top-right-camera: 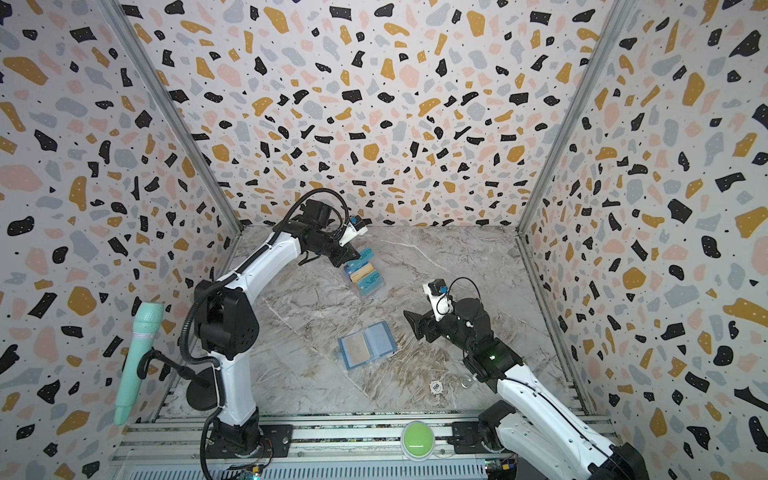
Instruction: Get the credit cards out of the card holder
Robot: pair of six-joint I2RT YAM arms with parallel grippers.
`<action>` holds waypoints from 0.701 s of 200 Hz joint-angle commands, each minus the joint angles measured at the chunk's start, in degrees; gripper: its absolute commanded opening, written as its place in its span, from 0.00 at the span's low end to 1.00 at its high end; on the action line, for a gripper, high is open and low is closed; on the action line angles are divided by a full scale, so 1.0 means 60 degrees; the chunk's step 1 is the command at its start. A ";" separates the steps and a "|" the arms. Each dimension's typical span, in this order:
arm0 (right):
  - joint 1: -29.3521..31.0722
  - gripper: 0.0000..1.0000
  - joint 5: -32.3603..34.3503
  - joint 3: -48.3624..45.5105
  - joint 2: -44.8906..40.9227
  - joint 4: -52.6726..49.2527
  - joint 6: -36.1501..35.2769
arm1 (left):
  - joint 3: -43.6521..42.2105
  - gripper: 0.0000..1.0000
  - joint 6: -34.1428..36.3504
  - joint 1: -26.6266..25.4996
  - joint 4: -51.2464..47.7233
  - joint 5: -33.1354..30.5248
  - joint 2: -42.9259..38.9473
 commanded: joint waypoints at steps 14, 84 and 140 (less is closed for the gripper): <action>-0.0040 0.84 0.0180 -0.0015 -0.0136 -0.0030 0.0052 | 0.0228 0.00 -0.0552 0.0065 -0.0496 0.0870 0.0376; -0.0034 0.84 0.0176 0.0087 -0.0153 -0.0076 0.0023 | 0.0299 0.00 -0.1612 0.0015 -0.0164 0.0572 0.1129; -0.0038 0.84 0.0034 0.0005 -0.0033 -0.0017 0.0059 | 0.0164 0.00 -0.1868 -0.0093 0.0294 -0.0001 0.1203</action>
